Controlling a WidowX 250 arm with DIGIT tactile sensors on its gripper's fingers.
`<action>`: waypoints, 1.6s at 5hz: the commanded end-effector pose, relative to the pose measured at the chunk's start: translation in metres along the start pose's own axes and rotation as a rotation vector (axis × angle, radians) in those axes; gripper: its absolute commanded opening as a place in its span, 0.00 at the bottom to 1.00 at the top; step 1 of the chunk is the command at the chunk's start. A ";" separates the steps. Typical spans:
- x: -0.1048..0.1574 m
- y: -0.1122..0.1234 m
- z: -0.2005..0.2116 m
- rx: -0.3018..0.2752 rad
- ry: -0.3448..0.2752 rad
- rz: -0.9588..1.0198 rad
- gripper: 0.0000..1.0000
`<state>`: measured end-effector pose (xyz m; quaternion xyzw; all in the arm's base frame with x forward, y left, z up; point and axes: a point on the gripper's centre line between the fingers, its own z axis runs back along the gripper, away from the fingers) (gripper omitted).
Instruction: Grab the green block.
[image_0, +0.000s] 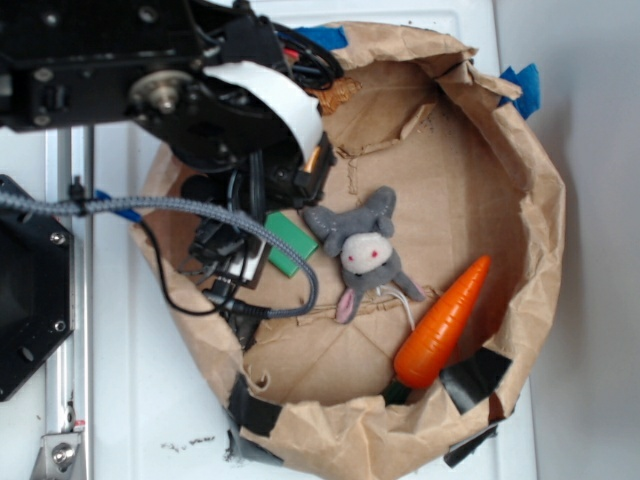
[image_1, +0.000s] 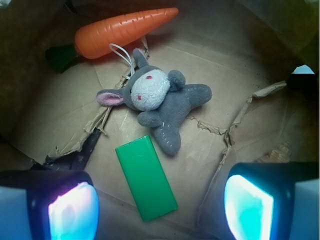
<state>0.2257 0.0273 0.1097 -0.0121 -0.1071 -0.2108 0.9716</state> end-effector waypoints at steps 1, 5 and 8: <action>-0.002 -0.006 -0.007 0.018 -0.010 -0.112 1.00; -0.003 -0.017 -0.060 -0.136 0.052 -0.476 1.00; 0.004 -0.018 -0.075 -0.123 0.038 -0.457 1.00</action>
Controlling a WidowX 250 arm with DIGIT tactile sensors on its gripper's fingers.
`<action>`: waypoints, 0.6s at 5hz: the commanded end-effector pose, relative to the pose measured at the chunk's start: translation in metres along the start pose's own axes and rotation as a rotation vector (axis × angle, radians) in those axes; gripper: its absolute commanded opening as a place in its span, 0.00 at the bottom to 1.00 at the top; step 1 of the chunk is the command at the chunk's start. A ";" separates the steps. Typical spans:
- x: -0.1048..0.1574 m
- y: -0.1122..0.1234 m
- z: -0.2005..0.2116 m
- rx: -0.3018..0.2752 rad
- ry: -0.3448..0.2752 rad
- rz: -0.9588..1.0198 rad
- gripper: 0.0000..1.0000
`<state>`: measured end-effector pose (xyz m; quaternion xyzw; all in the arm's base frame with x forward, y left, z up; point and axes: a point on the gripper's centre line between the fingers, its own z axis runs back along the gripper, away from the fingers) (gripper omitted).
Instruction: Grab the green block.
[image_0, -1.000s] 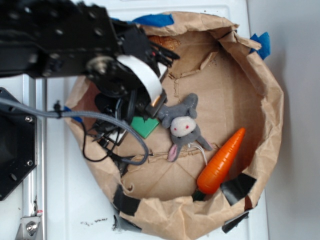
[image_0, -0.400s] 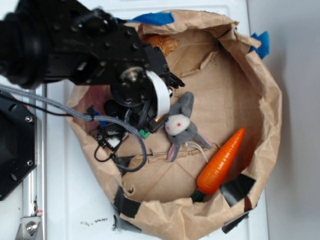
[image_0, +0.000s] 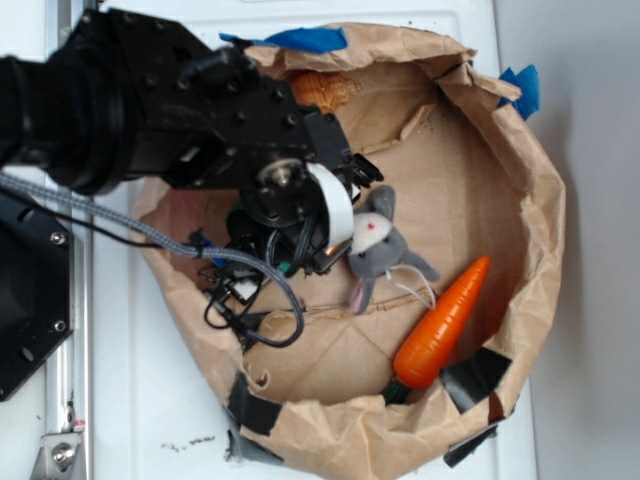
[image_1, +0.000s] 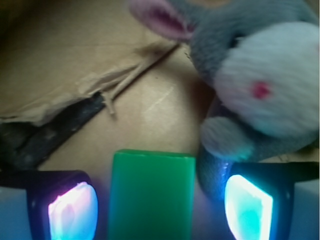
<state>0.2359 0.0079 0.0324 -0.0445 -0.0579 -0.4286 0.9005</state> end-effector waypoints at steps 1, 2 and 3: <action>0.004 -0.002 -0.004 0.012 -0.076 0.017 1.00; 0.003 -0.006 -0.014 0.011 -0.070 0.014 1.00; 0.003 -0.005 -0.010 0.027 -0.089 0.025 0.00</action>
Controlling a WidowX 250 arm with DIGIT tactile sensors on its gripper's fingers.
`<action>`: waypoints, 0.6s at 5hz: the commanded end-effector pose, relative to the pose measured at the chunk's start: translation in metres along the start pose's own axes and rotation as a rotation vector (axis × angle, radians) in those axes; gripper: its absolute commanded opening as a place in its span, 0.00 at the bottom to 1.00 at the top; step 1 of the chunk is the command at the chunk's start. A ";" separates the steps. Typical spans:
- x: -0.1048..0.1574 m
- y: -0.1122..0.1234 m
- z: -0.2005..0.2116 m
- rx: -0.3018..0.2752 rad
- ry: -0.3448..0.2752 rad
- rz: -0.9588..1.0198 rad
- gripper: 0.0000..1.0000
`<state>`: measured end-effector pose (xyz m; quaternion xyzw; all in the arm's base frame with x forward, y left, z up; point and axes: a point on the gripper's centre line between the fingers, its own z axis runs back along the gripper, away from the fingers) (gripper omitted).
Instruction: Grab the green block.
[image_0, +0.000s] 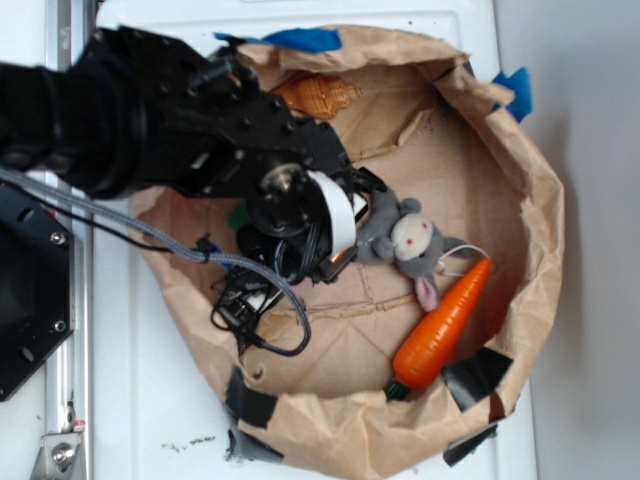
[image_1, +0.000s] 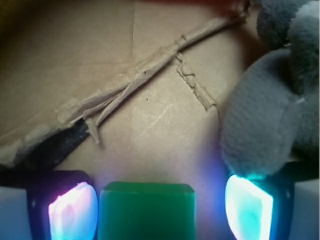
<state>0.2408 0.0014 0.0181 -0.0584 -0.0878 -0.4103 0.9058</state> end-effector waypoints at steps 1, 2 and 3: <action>-0.003 -0.005 0.011 0.039 -0.014 -0.024 0.00; -0.003 -0.004 0.015 0.050 -0.019 -0.023 0.00; -0.004 -0.003 0.019 0.055 -0.020 -0.015 0.00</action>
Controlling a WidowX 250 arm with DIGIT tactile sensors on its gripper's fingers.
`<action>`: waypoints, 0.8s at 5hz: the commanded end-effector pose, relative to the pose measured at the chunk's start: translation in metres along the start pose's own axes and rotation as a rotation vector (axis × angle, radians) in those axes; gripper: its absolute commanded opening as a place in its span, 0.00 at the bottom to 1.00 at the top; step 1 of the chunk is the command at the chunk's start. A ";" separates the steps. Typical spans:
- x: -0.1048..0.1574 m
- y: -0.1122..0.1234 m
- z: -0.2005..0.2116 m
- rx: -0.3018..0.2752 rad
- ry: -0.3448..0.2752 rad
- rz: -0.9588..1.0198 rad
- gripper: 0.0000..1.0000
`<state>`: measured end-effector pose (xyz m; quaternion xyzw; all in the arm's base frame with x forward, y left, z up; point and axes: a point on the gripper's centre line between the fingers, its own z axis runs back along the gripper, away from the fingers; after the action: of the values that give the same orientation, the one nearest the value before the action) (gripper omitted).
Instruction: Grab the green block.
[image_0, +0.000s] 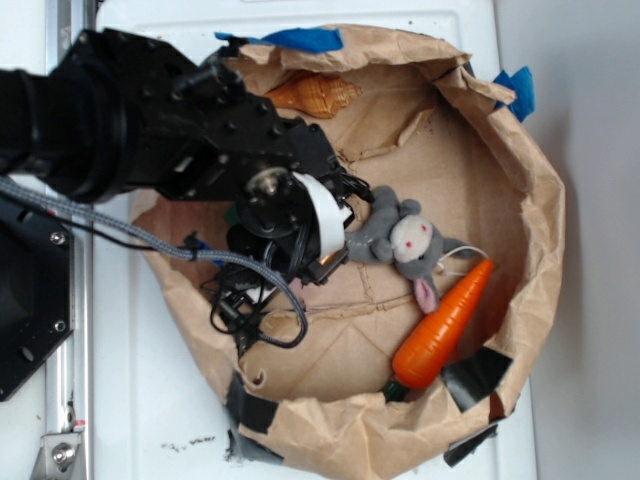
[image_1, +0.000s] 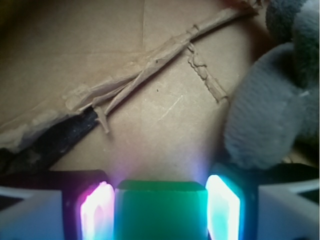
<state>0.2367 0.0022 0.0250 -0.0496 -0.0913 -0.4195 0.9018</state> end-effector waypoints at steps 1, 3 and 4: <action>-0.003 0.003 0.034 0.081 -0.024 0.106 0.00; 0.006 0.026 0.114 0.164 -0.106 0.558 0.00; 0.012 0.028 0.139 0.170 -0.104 0.678 0.00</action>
<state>0.2510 0.0329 0.1460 -0.0365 -0.1165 -0.0926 0.9882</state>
